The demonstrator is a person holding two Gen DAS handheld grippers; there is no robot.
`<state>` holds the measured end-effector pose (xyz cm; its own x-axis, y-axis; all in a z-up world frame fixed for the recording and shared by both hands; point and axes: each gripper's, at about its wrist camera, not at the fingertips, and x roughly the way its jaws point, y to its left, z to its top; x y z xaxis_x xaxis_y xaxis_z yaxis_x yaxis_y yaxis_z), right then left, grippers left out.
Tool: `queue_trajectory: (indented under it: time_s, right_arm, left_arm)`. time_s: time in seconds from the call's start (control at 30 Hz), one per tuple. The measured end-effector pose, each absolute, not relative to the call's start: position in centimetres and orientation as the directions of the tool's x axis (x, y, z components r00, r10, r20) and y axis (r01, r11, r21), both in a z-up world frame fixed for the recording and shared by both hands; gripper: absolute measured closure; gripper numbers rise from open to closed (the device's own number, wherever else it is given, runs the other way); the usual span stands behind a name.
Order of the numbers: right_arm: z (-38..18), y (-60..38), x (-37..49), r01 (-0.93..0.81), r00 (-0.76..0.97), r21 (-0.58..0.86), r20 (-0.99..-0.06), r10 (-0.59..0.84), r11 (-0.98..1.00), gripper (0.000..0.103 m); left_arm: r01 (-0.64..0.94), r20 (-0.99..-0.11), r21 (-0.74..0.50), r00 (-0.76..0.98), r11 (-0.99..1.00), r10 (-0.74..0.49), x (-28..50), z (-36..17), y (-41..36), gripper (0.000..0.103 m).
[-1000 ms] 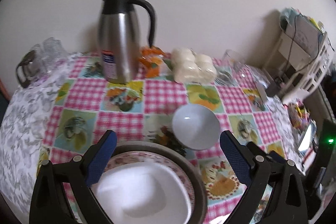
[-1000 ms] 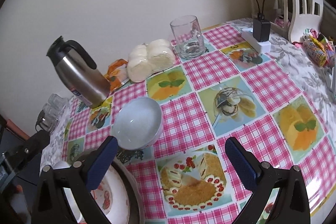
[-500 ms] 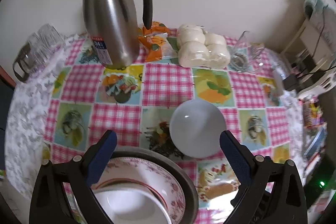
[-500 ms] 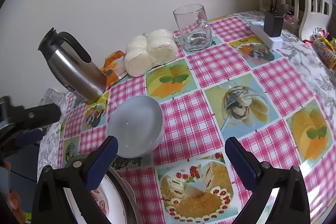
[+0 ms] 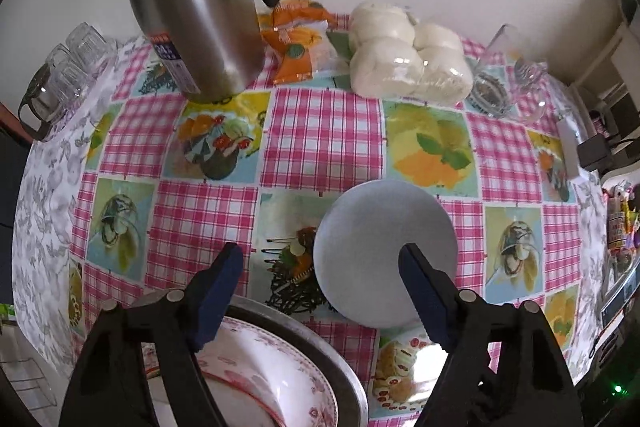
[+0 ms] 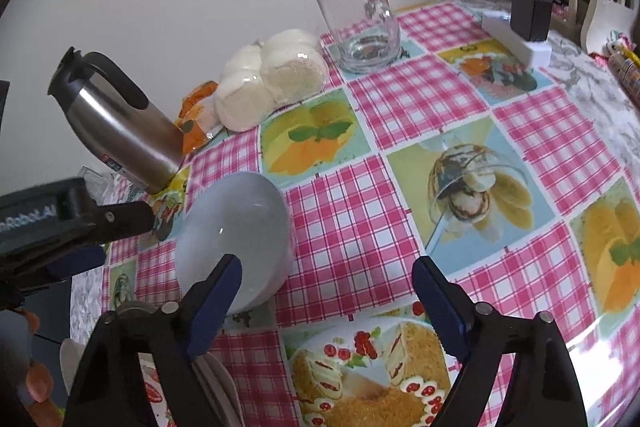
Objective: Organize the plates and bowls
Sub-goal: 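Move both open grippers to the white round bowl, then close both grippers on the rim of the white round bowl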
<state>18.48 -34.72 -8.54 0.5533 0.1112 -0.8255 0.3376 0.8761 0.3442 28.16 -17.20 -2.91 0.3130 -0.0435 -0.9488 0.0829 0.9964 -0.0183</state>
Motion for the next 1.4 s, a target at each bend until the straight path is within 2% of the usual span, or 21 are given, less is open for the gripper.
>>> queue_trajectory:
  time_s: [0.1,0.2,0.47,0.53,0.67,0.73,0.83,1.1,1.23,1.4]
  right_arm:
    - [-9.4,-34.6,18.8,0.334,0.542,0.347,-0.831,0.123,0.876,0.02]
    - [-10.1,-34.3,19.1,0.326,0.532,0.348,-0.836,0.134,0.879,0.025]
    - [-11.3,-34.0,19.6,0.313,0.518,0.366,-0.839,0.166,0.876,0.033]
    - [-11.4,-34.0,19.7,0.309,0.52,0.374,-0.836,0.174,0.874,0.037]
    - [-11.4,-33.8,19.7,0.296,0.526,0.399,-0.827,0.201,0.868,0.045]
    - [-11.5,-33.7,19.7,0.288,0.53,0.417,-0.819,0.219,0.862,0.051]
    - [-11.7,-33.6,19.8,0.284,0.533,0.438,-0.812,0.239,0.853,0.056]
    - [-12.5,-33.3,20.1,0.285,0.542,0.476,-0.796,0.27,0.832,0.062]
    - [-12.9,-33.1,20.6,0.281,0.55,0.494,-0.786,0.284,0.823,0.067]
    - [-13.7,-32.8,21.1,0.283,0.547,0.517,-0.779,0.307,0.808,0.067]
  left_arm:
    - [0.092,-0.956,0.008,0.292,0.996,-0.019,28.4,-3.9,-18.1,0.023]
    - [0.099,-0.963,0.02,0.27,0.995,-0.007,28.6,-4.8,-18.7,0.036]
    - [0.085,-0.974,0.041,0.228,0.996,0.021,29.2,-6.9,-19.1,0.037]
    - [0.076,-0.977,0.033,0.213,0.997,0.016,29.3,-7.5,-19.1,0.045]
    - [0.067,-0.981,0.019,0.195,0.998,0.006,29.4,-8.3,-19.2,0.048]
    - [0.064,-0.982,0.02,0.19,0.998,0.008,29.4,-8.7,-19.2,0.053]
    - [0.053,-0.984,0.022,0.178,0.998,0.012,29.5,-9.2,-19.2,0.058]
    - [0.036,-0.988,0.01,0.157,0.999,0.004,29.8,-10.3,-18.5,0.071]
    - [0.039,-0.988,0.018,0.157,0.999,0.012,29.9,-10.9,-18.2,0.075]
    - [0.042,-0.987,0.02,0.161,0.999,0.013,30.1,-10.9,-18.2,0.078]
